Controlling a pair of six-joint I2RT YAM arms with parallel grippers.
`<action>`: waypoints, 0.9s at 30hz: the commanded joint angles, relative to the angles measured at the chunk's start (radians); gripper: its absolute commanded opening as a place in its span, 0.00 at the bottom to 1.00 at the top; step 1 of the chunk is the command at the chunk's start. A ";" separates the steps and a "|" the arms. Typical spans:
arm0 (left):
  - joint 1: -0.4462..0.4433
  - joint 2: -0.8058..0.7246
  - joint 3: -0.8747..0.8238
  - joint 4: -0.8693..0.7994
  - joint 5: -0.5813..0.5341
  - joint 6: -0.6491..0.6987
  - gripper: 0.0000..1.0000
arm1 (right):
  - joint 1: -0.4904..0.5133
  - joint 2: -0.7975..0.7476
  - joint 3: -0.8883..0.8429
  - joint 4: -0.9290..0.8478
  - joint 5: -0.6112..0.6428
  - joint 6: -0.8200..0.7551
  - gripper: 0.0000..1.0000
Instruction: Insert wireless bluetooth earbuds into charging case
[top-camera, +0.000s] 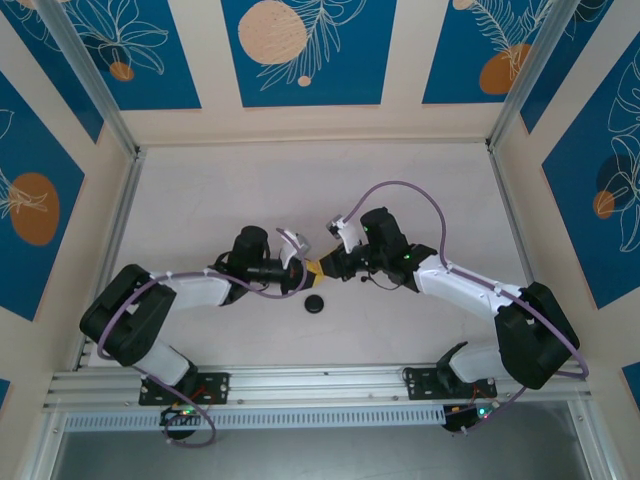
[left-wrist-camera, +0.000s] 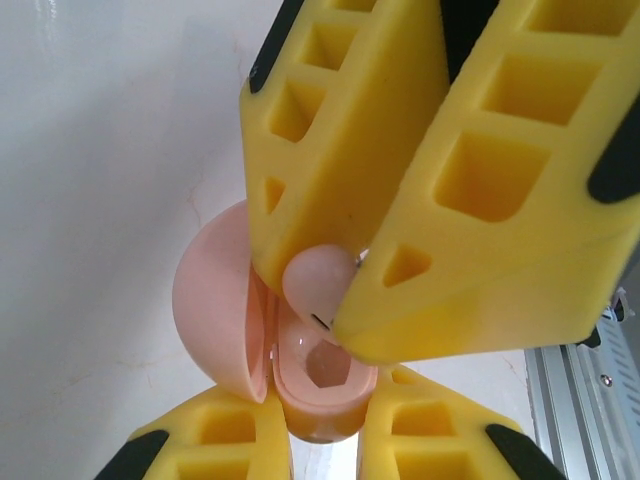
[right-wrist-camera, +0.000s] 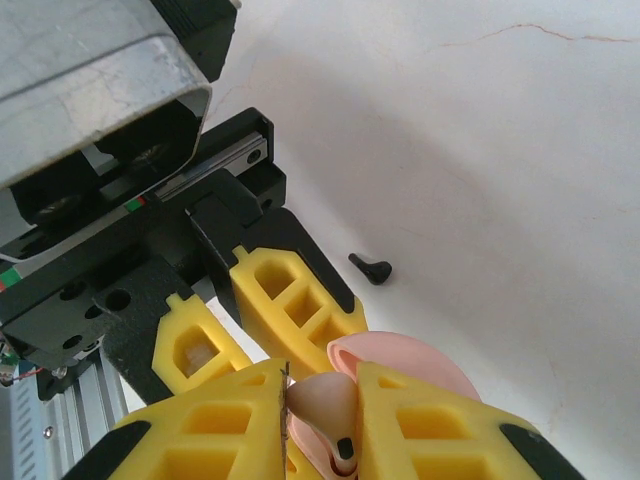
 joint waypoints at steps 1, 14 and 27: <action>-0.010 -0.045 0.030 0.016 0.010 0.037 0.10 | 0.010 0.010 0.011 -0.068 0.018 -0.045 0.22; -0.010 -0.069 0.025 0.002 0.033 0.056 0.11 | 0.018 0.022 0.045 -0.148 0.031 -0.160 0.23; -0.010 -0.075 0.024 0.008 0.058 0.059 0.12 | 0.028 0.055 0.089 -0.218 0.040 -0.218 0.24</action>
